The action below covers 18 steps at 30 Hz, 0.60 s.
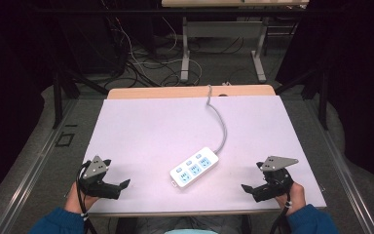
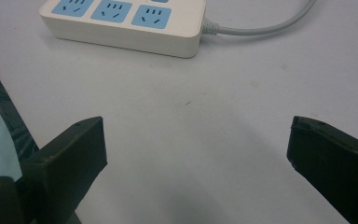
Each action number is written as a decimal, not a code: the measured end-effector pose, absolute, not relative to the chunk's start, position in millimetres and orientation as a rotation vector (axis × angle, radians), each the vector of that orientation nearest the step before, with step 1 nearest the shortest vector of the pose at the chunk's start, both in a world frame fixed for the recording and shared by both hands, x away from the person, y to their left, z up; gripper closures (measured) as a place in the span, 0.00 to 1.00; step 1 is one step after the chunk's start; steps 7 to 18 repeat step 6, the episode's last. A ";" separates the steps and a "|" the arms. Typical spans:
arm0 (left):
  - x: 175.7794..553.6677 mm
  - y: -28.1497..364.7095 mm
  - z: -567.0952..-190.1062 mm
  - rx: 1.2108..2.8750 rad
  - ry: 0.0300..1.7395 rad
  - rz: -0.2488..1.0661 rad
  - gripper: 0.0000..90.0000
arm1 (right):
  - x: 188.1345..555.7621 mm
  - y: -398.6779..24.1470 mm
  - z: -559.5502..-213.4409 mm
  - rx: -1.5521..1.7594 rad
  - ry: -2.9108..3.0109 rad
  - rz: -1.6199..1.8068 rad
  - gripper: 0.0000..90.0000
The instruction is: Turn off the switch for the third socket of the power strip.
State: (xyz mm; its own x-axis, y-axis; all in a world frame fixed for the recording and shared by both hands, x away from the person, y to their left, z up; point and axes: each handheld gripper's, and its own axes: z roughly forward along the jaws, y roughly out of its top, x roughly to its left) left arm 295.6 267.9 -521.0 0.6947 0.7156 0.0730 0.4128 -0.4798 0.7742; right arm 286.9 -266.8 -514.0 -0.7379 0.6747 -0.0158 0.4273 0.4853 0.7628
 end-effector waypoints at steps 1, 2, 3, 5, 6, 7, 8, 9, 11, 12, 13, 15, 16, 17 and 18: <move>295.7 267.8 -520.9 2.134 0.859 0.504 0.00 | 286.9 -266.8 -514.0 0.929 2.423 1.114 0.05; 295.8 267.6 -521.1 2.132 0.860 0.502 0.00 | 286.8 -266.8 -514.0 0.928 2.423 1.114 0.05; 296.0 267.5 -521.2 2.133 0.861 0.504 0.00 | 286.8 -266.9 -513.9 0.928 2.422 1.114 0.05; 296.3 267.4 -521.3 2.133 0.861 0.502 0.00 | 287.2 -267.1 -514.0 0.923 2.422 1.113 0.05; 296.3 267.2 -521.4 2.133 0.865 0.508 0.00 | 287.3 -266.9 -514.2 0.926 2.425 1.116 0.05; 296.3 267.2 -521.4 2.133 0.865 0.508 0.00 | 287.3 -266.9 -514.2 0.926 2.425 1.116 0.05; 296.3 267.2 -521.4 2.133 0.865 0.508 0.00 | 287.3 -266.9 -514.2 0.926 2.425 1.116 0.05; 296.3 267.2 -521.4 2.133 0.865 0.508 0.00 | 287.3 -266.9 -514.2 0.926 2.425 1.116 0.05; 296.3 267.2 -521.4 2.133 0.865 0.508 0.00 | 287.3 -266.9 -514.2 0.926 2.425 1.116 0.05; 296.3 267.2 -521.4 2.133 0.865 0.508 0.00 | 287.3 -266.9 -514.2 0.926 2.425 1.116 0.05; 296.3 267.2 -521.4 2.133 0.865 0.508 0.00 | 287.3 -266.9 -514.2 0.926 2.425 1.116 0.05; 296.3 267.2 -521.4 2.133 0.865 0.508 0.00 | 287.3 -266.9 -514.2 0.926 2.425 1.116 0.05; 296.3 267.2 -521.4 2.133 0.865 0.508 0.00 | 287.3 -266.9 -514.2 0.926 2.425 1.116 0.05; 296.3 267.2 -521.4 2.133 0.865 0.508 0.00 | 287.3 -266.9 -514.2 0.926 2.425 1.116 0.05; 296.3 267.2 -521.4 2.133 0.865 0.508 0.00 | 287.3 -266.9 -514.2 0.926 2.425 1.116 0.05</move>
